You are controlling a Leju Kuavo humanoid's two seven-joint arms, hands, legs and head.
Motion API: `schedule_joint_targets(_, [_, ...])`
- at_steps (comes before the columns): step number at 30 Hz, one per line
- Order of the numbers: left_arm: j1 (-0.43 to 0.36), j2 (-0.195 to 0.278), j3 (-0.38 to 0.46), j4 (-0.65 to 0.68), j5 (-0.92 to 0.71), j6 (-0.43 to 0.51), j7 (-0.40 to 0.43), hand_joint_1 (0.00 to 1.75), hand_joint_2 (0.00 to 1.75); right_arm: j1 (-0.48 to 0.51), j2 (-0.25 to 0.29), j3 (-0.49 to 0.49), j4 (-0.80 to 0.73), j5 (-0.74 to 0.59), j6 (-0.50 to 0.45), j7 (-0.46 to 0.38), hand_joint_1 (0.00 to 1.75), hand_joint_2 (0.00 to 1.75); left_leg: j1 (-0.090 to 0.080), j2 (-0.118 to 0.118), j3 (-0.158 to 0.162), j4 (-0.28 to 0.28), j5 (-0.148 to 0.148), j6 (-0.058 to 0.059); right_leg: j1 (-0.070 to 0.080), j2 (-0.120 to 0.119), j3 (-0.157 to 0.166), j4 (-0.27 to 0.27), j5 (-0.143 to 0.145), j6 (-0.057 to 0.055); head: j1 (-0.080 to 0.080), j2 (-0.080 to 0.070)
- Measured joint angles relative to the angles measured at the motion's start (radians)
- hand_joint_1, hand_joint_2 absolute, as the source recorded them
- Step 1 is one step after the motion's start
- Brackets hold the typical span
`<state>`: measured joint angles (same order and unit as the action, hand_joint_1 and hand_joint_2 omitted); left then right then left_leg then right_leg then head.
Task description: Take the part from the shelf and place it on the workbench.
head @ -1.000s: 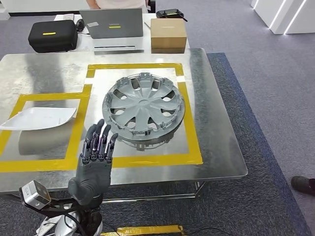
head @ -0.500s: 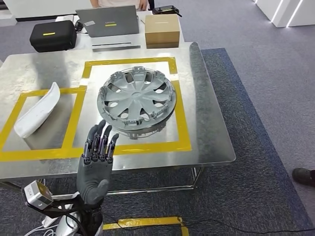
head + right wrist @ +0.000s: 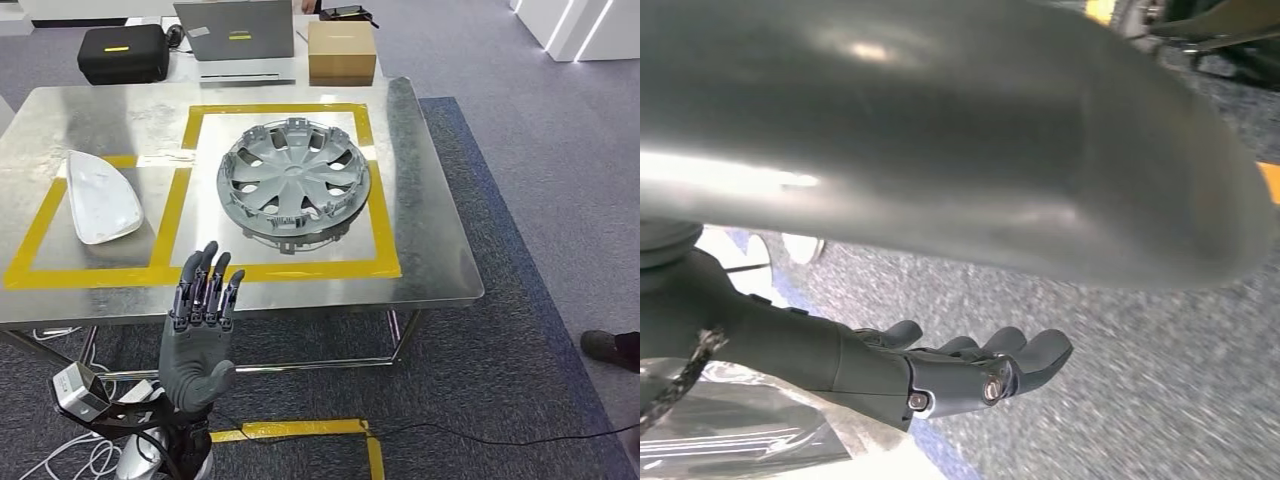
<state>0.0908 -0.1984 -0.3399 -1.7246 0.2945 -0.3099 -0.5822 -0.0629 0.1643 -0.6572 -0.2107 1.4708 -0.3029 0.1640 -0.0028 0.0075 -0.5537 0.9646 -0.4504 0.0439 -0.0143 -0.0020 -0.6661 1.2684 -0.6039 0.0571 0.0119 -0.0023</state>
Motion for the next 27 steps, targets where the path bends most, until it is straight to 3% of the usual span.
schedule_joint_targets(1, [0.0,0.0,0.0,0.0,0.0,0.0,0.0,0.0,1.75,0.0,0.0,-0.001,0.0,0.0,0.0,0.0,0.0,0.0,0.001,0.0,-0.013,0.003,0.009,-0.003,-0.002,0.0,0.035,-0.036,0.032,0.002,0.0,0.0])
schedule_joint_targets(3, [0.0,0.0,0.0,0.0,0.0,0.0,0.0,0.0,1.75,-0.003,0.0,-0.002,0.0,0.001,0.0,0.0,0.0,0.0,0.0,0.0,-0.038,0.015,0.022,-0.013,-0.006,0.001,0.143,-0.181,0.069,0.003,0.001,0.0])
schedule_joint_targets(5, [-0.001,-0.002,0.0,0.0,0.0,0.0,0.0,0.0,1.75,-0.006,0.0,-0.002,0.0,0.001,-0.001,0.0,0.0,0.0,-0.002,-0.001,-0.055,0.028,0.035,-0.024,-0.005,0.003,0.215,-0.294,0.058,-0.006,0.001,0.0])
schedule_joint_targets(6, [-0.002,-0.002,0.0,0.0,0.001,0.0,0.0,0.0,1.75,-0.006,0.0,-0.002,0.0,0.001,-0.001,0.0,0.0,0.0,-0.003,-0.001,-0.061,0.03,0.043,-0.029,-0.003,0.005,0.222,-0.314,0.051,-0.012,0.002,0.0])
schedule_joint_targets(8, [-0.001,-0.003,-0.001,0.0,0.001,0.0,0.0,0.0,1.75,-0.003,0.0,-0.003,0.0,0.0,-0.001,0.0,0.0,0.0,0.0,-0.003,-0.07,0.034,0.047,-0.041,-0.003,0.002,0.204,-0.317,0.059,-0.031,0.002,0.0])
schedule_joint_targets(9, [0.0,-0.002,0.0,0.0,0.001,0.0,0.0,0.0,1.75,-0.002,0.0,-0.004,0.0,-0.001,-0.001,0.0,0.0,0.0,0.001,-0.004,-0.077,0.048,0.025,-0.046,-0.003,-0.001,0.194,-0.318,0.068,-0.042,0.002,0.0])
schedule_joint_targets(10, [0.0,-0.001,0.0,0.0,0.001,0.0,0.0,0.0,1.75,-0.002,0.0,-0.005,0.001,-0.002,-0.001,0.0,0.0,0.0,0.003,-0.005,-0.087,0.079,-0.015,-0.051,-0.004,-0.003,0.186,-0.318,0.078,-0.051,0.0,0.0])
schedule_joint_targets(12, [0.001,0.0,0.0,0.0,0.002,0.004,0.0,0.0,1.75,-0.003,0.0,-0.007,0.001,-0.002,-0.001,0.0,0.0,0.0,0.004,-0.006,-0.11,0.195,-0.122,-0.059,-0.002,-0.006,0.166,-0.317,0.1,-0.06,-0.004,0.0])
schedule_joint_targets(13, [0.001,0.001,0.0,0.0,0.002,0.006,0.0,0.0,1.75,-0.003,0.0,-0.008,0.001,-0.002,-0.001,-0.001,0.0,0.0,0.004,-0.006,-0.118,0.256,-0.157,-0.061,-0.001,-0.007,0.155,-0.314,0.111,-0.061,-0.005,0.0])
schedule_joint_targets(14, [0.002,0.003,0.0,0.0,0.002,0.008,0.0,0.0,1.75,-0.002,0.0,-0.008,0.001,-0.002,-0.001,-0.001,0.0,0.0,0.005,-0.006,-0.116,0.299,-0.169,-0.061,0.001,-0.008,0.14,-0.311,0.121,-0.062,-0.005,0.0])
schedule_joint_targets(15, [0.002,0.004,0.0,0.0,0.002,0.008,0.0,0.0,1.75,-0.002,0.0,-0.009,0.001,-0.003,-0.001,-0.001,0.0,0.0,0.004,-0.006,-0.101,0.308,-0.159,-0.059,0.003,-0.008,0.125,-0.307,0.129,-0.062,-0.005,0.0])
schedule_joint_targets(16, [0.002,0.004,0.001,0.0,0.002,0.009,0.0,0.0,1.75,-0.002,0.0,-0.01,0.001,-0.004,-0.001,-0.001,0.0,0.0,0.004,-0.006,-0.07,0.282,-0.134,-0.055,0.006,-0.008,0.11,-0.301,0.137,-0.062,-0.005,0.0])
schedule_joint_targets(18, [0.001,0.005,0.0,0.0,0.002,0.009,0.0,0.0,1.75,-0.002,0.0,-0.011,0.001,-0.005,-0.002,-0.001,0.0,0.0,0.0,-0.006,0.026,0.15,-0.092,-0.04,0.01,-0.007,0.086,-0.29,0.15,-0.059,-0.005,0.0])
schedule_joint_targets(20, [-0.001,0.004,0.0,-0.001,0.009,0.005,0.0,0.0,1.75,-0.003,0.002,-0.012,0.001,-0.005,-0.002,-0.001,0.0,0.0,-0.006,-0.006,0.097,0.033,-0.089,-0.026,0.012,-0.006,0.071,-0.284,0.164,-0.049,-0.004,0.0])
schedule_joint_targets(21, [-0.001,0.004,0.0,-0.002,0.014,0.002,0.0,0.0,1.75,-0.002,0.002,-0.012,0.001,-0.005,-0.001,-0.002,0.0,0.0,-0.009,-0.007,0.107,0.008,-0.093,-0.021,0.012,-0.007,0.066,-0.283,0.172,-0.043,-0.004,0.0])
schedule_joint_targets(23, [-0.001,0.004,0.0,-0.002,0.02,-0.003,0.0,0.0,1.75,-0.002,0.002,-0.013,0.001,-0.005,-0.001,-0.003,0.0,0.0,-0.009,-0.007,0.095,-0.001,-0.078,-0.014,0.009,-0.007,0.057,-0.285,0.186,-0.029,-0.005,0.0])
schedule_joint_targets(24, [-0.002,0.004,0.0,-0.002,0.021,-0.005,0.0,0.0,1.75,-0.001,0.002,-0.014,0.001,-0.005,-0.001,-0.003,0.0,0.0,-0.007,-0.006,0.086,-0.004,-0.066,-0.008,0.008,-0.006,0.047,-0.279,0.175,-0.023,-0.005,0.0])
schedule_joint_targets(25, [-0.002,0.004,0.0,-0.002,0.021,-0.006,0.0,0.0,1.75,0.0,0.002,-0.015,0.001,-0.005,-0.001,-0.003,0.0,0.0,-0.005,-0.004,0.074,-0.007,-0.053,-0.003,0.008,-0.004,0.033,-0.257,0.144,-0.018,-0.004,0.0])
schedule_joint_targets(27, [-0.003,0.003,0.0,-0.002,0.022,-0.008,0.0,0.0,1.75,0.0,0.002,-0.017,0.001,-0.005,0.0,-0.003,0.0,0.0,-0.004,-0.002,0.044,-0.008,-0.029,0.004,0.005,-0.002,-0.005,-0.149,0.044,-0.01,0.001,0.0])
